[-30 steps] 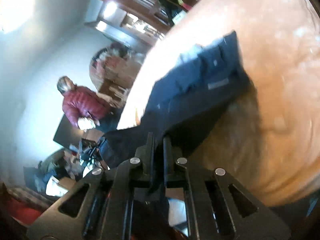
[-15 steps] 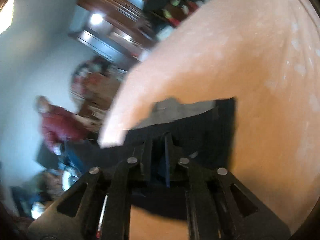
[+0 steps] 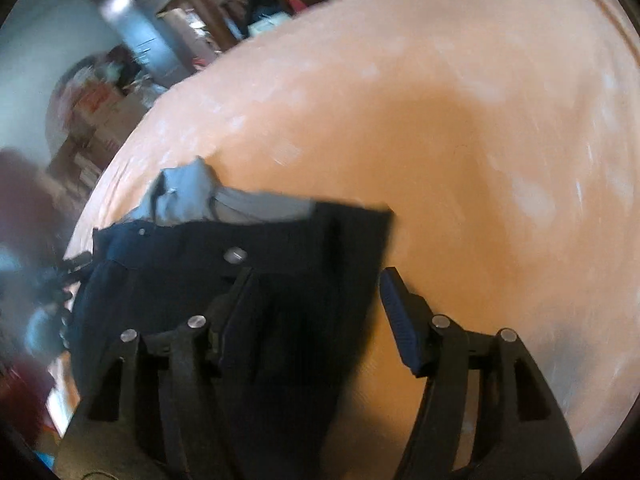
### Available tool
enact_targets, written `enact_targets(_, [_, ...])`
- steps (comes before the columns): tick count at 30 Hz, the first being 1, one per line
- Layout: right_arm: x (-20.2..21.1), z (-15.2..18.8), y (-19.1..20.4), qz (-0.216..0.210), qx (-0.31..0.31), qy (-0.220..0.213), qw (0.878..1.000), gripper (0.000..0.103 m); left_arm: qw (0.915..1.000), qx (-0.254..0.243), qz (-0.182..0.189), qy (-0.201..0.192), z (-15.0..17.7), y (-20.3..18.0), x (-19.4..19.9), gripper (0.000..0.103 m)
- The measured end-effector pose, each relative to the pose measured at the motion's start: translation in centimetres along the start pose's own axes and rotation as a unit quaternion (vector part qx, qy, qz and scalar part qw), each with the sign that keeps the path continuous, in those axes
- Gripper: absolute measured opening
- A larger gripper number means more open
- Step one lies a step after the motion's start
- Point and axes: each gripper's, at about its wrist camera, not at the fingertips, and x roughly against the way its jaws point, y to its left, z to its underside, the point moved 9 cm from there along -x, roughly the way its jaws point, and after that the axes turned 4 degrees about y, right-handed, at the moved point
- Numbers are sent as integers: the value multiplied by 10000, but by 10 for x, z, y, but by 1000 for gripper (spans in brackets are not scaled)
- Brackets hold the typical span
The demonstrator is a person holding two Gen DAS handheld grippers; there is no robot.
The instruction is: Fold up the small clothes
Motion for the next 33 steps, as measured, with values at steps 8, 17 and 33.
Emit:
enact_targets(8, [-44, -2, 6, 269, 358, 518, 9977, 44, 9994, 93, 281, -182, 4, 0, 4, 79])
enact_targets(17, [-8, -33, 14, 202, 498, -256, 9982, 6, 9989, 86, 364, -284, 0, -1, 9, 79])
enact_targets(33, [22, -3, 12, 659, 440, -338, 9963, 43, 9988, -292, 50, -395, 29, -27, 75, 82])
